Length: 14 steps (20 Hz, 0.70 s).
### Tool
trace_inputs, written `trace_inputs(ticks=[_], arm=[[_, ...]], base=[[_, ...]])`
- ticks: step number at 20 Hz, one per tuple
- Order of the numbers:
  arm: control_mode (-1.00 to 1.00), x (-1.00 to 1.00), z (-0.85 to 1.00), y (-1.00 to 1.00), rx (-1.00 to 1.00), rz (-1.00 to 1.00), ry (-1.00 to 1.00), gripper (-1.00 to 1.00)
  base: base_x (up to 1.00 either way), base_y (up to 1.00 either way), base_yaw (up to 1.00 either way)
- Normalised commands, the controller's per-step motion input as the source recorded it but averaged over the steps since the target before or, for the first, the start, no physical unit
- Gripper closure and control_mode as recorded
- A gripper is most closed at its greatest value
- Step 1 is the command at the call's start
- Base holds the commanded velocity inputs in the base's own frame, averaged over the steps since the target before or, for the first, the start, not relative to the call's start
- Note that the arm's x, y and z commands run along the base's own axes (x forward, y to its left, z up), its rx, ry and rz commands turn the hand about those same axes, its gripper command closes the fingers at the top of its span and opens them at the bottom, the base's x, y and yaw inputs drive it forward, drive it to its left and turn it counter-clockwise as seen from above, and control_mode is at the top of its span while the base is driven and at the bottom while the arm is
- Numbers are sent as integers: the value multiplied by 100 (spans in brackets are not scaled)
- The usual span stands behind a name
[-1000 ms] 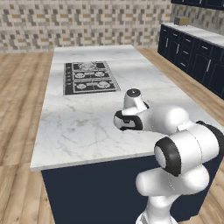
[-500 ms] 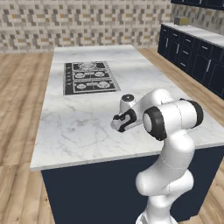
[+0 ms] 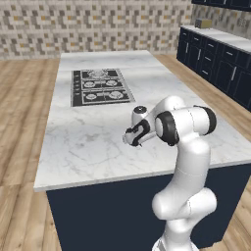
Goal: Open the fridge, remove the mango, onion, and fish, and place them on any counter.
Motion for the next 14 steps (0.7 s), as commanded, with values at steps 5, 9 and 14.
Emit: trace_inputs(ticks=[5, 9, 14], arm=[[-100, -82, -8, -23, 0, -1, 0, -100], [-100, -96, 100, 0, 11, 0, -21, -100], [-100, -58, 100, 0, 11, 0, -10, -100]], base=[[0, 0, 0], [0, 0, 0], [0, 0, 0]])
